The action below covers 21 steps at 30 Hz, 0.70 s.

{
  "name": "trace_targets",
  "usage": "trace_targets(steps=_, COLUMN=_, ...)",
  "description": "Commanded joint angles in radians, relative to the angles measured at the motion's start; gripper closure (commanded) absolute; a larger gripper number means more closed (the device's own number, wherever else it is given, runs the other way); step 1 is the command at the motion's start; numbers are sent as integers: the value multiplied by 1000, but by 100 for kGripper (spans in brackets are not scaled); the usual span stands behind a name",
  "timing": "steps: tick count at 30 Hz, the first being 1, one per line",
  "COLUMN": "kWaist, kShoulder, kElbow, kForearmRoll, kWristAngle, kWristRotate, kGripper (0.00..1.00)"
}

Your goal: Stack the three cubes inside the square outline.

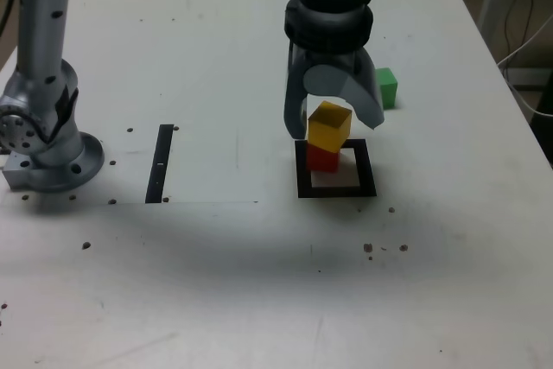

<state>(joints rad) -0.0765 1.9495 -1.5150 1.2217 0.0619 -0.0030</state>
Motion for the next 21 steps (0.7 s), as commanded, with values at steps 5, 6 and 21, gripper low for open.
trace_targets(steps=5, kWaist=17, kShoulder=-14, kElbow=-32, kForearmRoll=59, kWristAngle=19, kWristRotate=31, kGripper=1)
trace_targets(steps=6, kWaist=24, kShoulder=-15, kElbow=-36, kForearmRoll=70, kWristAngle=22, kWristRotate=38, kGripper=1)
trace_targets(steps=21, kWaist=82, kShoulder=-41, kElbow=-103, kForearmRoll=118, kWristAngle=56, kWristRotate=147, kGripper=1)
